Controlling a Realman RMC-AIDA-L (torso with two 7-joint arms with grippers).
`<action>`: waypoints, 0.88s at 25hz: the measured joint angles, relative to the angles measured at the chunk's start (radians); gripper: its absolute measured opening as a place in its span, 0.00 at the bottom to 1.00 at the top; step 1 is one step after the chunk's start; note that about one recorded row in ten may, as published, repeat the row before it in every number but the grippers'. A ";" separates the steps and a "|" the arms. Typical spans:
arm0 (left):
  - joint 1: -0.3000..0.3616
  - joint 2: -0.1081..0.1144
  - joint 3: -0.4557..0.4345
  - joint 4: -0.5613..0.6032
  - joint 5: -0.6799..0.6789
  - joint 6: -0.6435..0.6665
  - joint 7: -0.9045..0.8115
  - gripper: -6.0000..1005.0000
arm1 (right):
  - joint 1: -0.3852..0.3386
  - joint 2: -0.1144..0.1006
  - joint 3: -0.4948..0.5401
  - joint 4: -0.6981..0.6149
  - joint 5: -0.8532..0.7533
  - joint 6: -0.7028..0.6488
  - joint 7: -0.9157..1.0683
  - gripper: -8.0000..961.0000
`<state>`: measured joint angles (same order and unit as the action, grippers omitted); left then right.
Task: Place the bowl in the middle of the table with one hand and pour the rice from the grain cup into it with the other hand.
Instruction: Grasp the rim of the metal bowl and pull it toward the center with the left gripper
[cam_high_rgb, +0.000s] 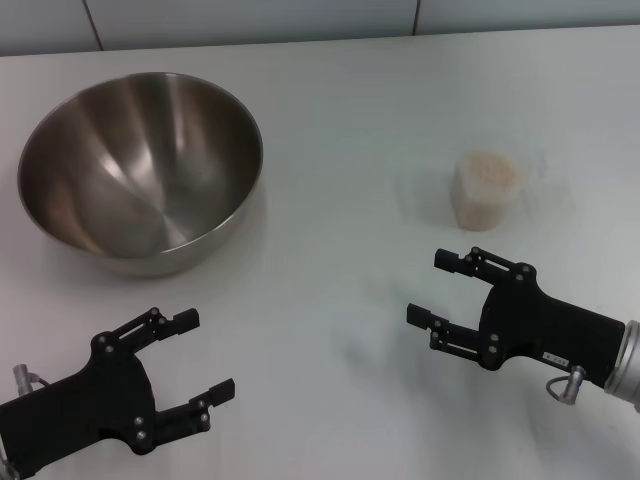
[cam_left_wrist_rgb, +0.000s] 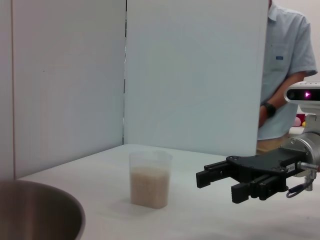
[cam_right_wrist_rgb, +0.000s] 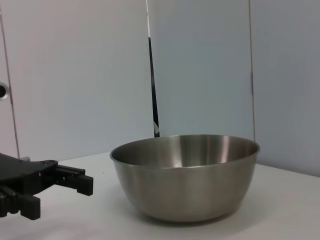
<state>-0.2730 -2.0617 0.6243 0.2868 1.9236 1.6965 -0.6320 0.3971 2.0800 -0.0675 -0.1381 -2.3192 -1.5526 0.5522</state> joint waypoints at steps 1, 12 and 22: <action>0.000 0.000 0.000 0.000 0.000 0.000 0.000 0.83 | -0.001 0.000 0.000 0.000 0.000 -0.001 0.000 0.78; 0.002 0.000 0.000 0.000 0.000 0.003 0.000 0.83 | -0.004 0.000 0.000 0.001 0.001 -0.002 0.000 0.78; 0.005 0.000 -0.012 0.000 -0.009 0.041 0.000 0.83 | -0.006 0.000 0.002 0.003 0.002 -0.002 0.000 0.78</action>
<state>-0.2680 -2.0616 0.6125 0.2868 1.9147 1.7377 -0.6320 0.3908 2.0801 -0.0657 -0.1350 -2.3177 -1.5548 0.5522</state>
